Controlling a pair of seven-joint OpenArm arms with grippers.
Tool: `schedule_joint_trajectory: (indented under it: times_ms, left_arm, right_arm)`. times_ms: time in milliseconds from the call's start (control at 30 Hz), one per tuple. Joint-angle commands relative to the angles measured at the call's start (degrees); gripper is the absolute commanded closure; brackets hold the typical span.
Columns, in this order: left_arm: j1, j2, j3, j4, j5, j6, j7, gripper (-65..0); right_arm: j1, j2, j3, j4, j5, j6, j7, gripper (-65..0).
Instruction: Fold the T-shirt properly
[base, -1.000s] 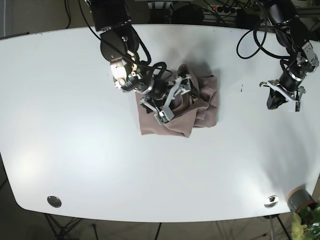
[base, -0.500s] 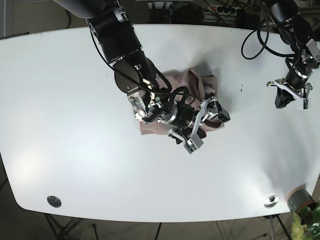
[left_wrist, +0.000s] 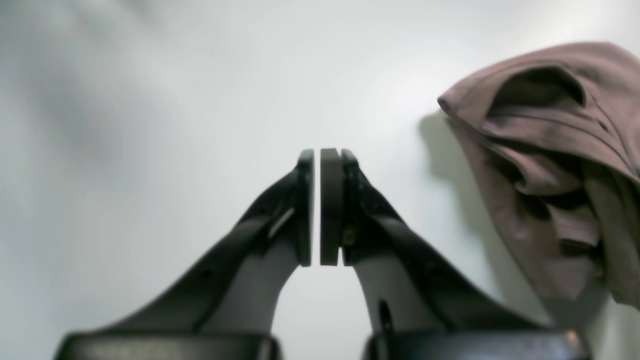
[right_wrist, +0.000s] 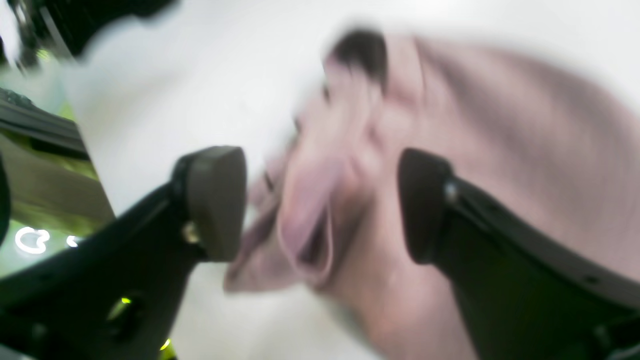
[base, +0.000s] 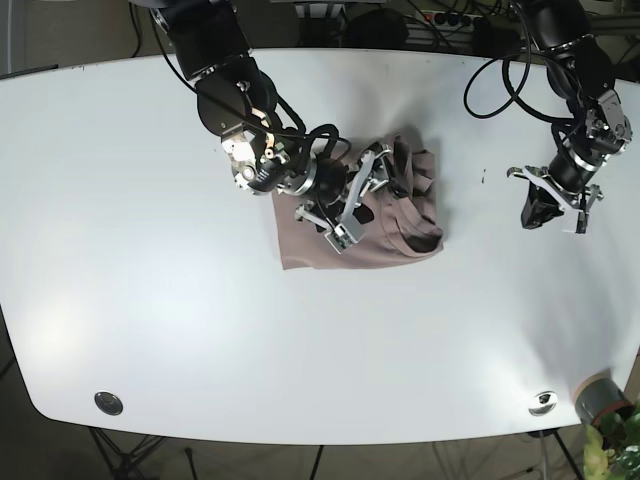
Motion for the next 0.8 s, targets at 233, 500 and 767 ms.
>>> schedule_joint_trajectory:
  times_ms: [233,500,767]
  left_arm:
    - [-1.6,-1.1,0.0,1.3,-1.0,-0.1,-1.2,0.0]
    - [-2.7,-1.3,0.1,2.2,-1.0,-0.1,-1.2,0.0]
    - [-4.4,-3.1,4.6,3.0,-0.9,-0.1,-1.3,0.0]
  right_arm:
    - [-4.5,0.4,-2.1,1.7,1.6,0.68,2.0,-39.5]
    - [-1.4,-3.2,-10.3,-4.8,1.6,0.68,2.4,-39.5]
    - [-0.4,-1.6,-11.0,-0.2,1.6,0.68,2.4,-39.0]
